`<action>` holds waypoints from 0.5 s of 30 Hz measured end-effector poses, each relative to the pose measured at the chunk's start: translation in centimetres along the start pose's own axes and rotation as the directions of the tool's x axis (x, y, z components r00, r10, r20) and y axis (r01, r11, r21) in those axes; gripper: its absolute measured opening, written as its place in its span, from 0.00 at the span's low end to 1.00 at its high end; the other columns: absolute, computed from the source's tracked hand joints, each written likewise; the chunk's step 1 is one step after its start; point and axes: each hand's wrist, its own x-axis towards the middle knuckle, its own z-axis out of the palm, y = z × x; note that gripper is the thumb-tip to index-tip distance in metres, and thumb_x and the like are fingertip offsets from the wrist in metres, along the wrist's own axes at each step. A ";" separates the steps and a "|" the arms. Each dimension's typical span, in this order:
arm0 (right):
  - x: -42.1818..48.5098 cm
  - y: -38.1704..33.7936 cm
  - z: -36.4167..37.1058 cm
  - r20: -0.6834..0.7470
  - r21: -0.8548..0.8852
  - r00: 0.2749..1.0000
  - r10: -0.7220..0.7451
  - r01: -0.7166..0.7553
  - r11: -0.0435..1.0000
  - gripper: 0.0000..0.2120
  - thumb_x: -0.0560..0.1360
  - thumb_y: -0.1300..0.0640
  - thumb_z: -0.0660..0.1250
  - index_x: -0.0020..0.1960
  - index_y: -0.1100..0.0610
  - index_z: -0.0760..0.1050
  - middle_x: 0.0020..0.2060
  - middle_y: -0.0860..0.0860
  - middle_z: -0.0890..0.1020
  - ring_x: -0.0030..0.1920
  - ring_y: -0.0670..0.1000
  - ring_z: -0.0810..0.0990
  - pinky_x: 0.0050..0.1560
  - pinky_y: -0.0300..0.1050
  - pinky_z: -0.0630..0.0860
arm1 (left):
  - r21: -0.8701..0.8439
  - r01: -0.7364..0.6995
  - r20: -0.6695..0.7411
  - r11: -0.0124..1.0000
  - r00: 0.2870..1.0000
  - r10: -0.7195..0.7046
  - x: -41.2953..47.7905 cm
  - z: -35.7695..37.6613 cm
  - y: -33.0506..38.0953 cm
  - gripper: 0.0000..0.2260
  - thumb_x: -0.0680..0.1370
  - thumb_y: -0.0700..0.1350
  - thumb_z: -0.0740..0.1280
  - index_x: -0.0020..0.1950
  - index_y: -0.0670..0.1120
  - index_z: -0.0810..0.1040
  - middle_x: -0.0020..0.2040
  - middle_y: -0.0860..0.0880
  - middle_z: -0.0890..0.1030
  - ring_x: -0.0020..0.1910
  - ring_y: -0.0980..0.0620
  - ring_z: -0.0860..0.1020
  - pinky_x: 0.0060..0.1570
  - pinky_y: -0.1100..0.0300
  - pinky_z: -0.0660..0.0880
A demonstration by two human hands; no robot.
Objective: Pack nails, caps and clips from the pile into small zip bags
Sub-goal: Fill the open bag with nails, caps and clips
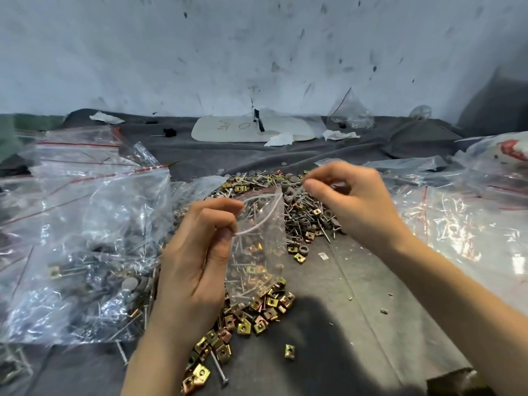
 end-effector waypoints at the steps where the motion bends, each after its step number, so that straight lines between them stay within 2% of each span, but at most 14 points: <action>1: 0.2 -1.4 -0.6 0.003 0.074 0.999 -0.046 0.045 0.996 0.02 0.74 0.57 0.70 0.45 0.54 0.81 0.36 0.44 0.82 0.35 0.40 0.77 0.36 0.30 0.70 | 0.010 -0.002 0.011 1.000 1.000 0.002 -0.1 0.1 0.0 0.06 0.80 0.45 0.56 0.48 0.50 0.72 0.57 0.51 0.78 0.59 0.50 0.77 0.55 0.61 0.73; 3: 0.5 -3.8 -1.3 0.031 0.157 0.993 -0.115 0.108 0.982 0.02 0.74 0.58 0.71 0.45 0.55 0.82 0.35 0.45 0.82 0.34 0.40 0.77 0.35 0.30 0.70 | 0.014 -0.001 0.027 1.000 1.000 0.001 -0.1 0.2 0.2 0.06 0.79 0.45 0.56 0.48 0.50 0.73 0.57 0.51 0.78 0.59 0.50 0.77 0.55 0.63 0.73; 4: 0.5 -4.7 -1.3 0.071 0.144 0.987 -0.143 0.131 0.981 0.02 0.74 0.58 0.71 0.44 0.56 0.82 0.36 0.45 0.82 0.35 0.40 0.77 0.36 0.30 0.70 | 0.014 -0.005 0.030 1.000 1.000 0.004 -0.1 0.3 0.3 0.06 0.79 0.45 0.57 0.48 0.50 0.73 0.57 0.51 0.78 0.58 0.50 0.77 0.54 0.63 0.73; 8: 0.3 -5.7 -0.8 0.263 -0.118 0.946 -0.186 0.224 0.967 0.07 0.73 0.52 0.72 0.48 0.54 0.82 0.44 0.45 0.81 0.44 0.40 0.77 0.45 0.32 0.71 | 0.010 -0.030 0.023 0.999 0.999 0.030 -0.2 0.5 0.5 0.06 0.79 0.44 0.57 0.48 0.50 0.73 0.57 0.51 0.78 0.58 0.51 0.77 0.54 0.62 0.73; 10: 0.4 -4.9 -1.0 0.215 -0.060 0.963 -0.162 0.178 0.982 0.09 0.73 0.51 0.71 0.50 0.54 0.81 0.45 0.44 0.81 0.44 0.39 0.78 0.44 0.31 0.72 | -0.001 -0.026 0.002 1.000 1.000 0.026 -0.2 0.5 0.4 0.06 0.79 0.44 0.57 0.48 0.49 0.73 0.56 0.51 0.78 0.58 0.49 0.78 0.54 0.61 0.73; 12: 0.5 -3.1 -0.9 0.081 0.030 0.992 -0.102 0.100 0.995 0.03 0.75 0.57 0.70 0.48 0.55 0.81 0.41 0.45 0.82 0.40 0.39 0.78 0.39 0.29 0.72 | -0.021 -0.012 -0.026 1.000 1.000 0.012 -0.2 0.3 0.2 0.06 0.79 0.44 0.57 0.48 0.49 0.73 0.56 0.52 0.78 0.58 0.48 0.78 0.55 0.60 0.73; 13: 0.4 -1.9 -0.7 0.052 -0.017 0.997 -0.057 0.058 0.998 0.04 0.75 0.61 0.69 0.47 0.55 0.81 0.40 0.45 0.82 0.38 0.38 0.78 0.38 0.29 0.72 | -0.033 -0.003 -0.036 0.999 0.999 0.002 -0.3 0.3 0.1 0.06 0.79 0.44 0.57 0.48 0.50 0.73 0.56 0.54 0.79 0.59 0.48 0.78 0.55 0.60 0.73; 15: -0.2 1.0 0.4 0.186 -0.234 0.978 0.096 -0.051 0.971 0.07 0.76 0.64 0.67 0.50 0.55 0.81 0.44 0.48 0.83 0.42 0.38 0.79 0.44 0.30 0.75 | -0.055 0.008 -0.050 0.998 0.999 -0.011 -0.2 0.1 -0.1 0.06 0.79 0.45 0.57 0.48 0.51 0.73 0.56 0.56 0.78 0.59 0.50 0.78 0.56 0.61 0.73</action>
